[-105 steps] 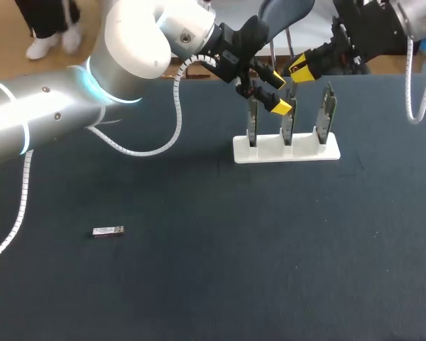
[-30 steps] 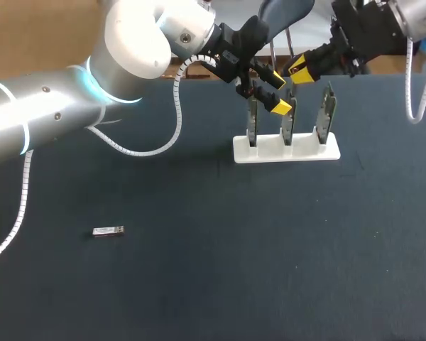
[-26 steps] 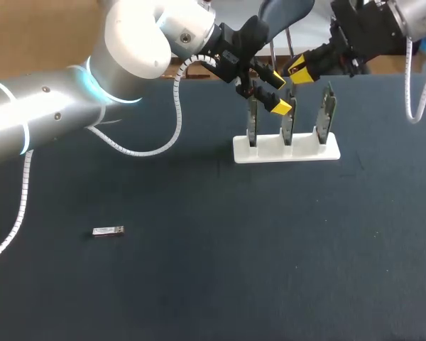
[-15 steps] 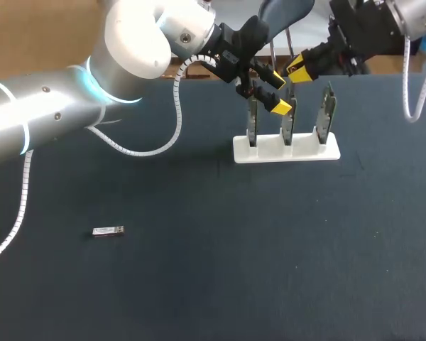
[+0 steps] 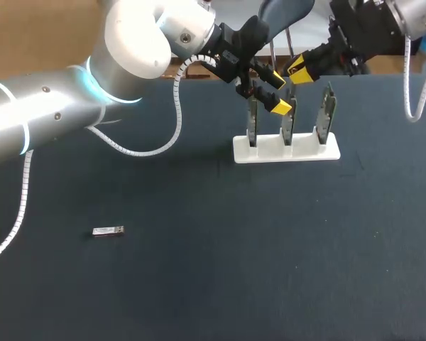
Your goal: Pick up the optical module with the left hand, and insert it into the network port with the right hand.
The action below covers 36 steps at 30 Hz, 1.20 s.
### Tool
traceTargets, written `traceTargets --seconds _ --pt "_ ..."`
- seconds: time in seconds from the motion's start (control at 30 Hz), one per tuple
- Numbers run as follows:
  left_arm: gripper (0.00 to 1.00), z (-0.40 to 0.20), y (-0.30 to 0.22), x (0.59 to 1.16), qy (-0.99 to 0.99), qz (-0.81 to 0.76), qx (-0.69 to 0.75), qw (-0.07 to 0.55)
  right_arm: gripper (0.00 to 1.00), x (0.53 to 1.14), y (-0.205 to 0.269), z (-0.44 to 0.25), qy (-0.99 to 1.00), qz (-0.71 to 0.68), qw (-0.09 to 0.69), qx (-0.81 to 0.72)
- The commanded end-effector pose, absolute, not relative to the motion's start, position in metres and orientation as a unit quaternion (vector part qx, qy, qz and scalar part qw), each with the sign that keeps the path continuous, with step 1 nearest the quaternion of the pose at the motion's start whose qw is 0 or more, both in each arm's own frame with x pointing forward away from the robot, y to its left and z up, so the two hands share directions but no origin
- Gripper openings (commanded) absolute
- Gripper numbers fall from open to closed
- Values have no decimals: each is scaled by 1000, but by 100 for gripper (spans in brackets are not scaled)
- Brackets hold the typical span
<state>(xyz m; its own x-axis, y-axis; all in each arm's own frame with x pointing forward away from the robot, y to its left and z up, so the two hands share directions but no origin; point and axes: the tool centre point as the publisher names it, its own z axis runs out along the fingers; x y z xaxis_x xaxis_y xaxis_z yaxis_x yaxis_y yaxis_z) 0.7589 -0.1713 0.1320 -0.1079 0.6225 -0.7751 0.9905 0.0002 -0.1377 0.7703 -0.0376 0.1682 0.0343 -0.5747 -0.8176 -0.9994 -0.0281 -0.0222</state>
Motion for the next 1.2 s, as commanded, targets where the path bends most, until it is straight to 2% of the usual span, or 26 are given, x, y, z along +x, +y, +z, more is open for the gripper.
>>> traceTargets --seconds 0.03,1.2 --pt "100 132 -172 761 657 -350 615 260 0 774 -37 165 616 326 325 -640" --pt "100 132 -172 761 657 -350 615 260 0 771 -38 166 618 333 319 -636"
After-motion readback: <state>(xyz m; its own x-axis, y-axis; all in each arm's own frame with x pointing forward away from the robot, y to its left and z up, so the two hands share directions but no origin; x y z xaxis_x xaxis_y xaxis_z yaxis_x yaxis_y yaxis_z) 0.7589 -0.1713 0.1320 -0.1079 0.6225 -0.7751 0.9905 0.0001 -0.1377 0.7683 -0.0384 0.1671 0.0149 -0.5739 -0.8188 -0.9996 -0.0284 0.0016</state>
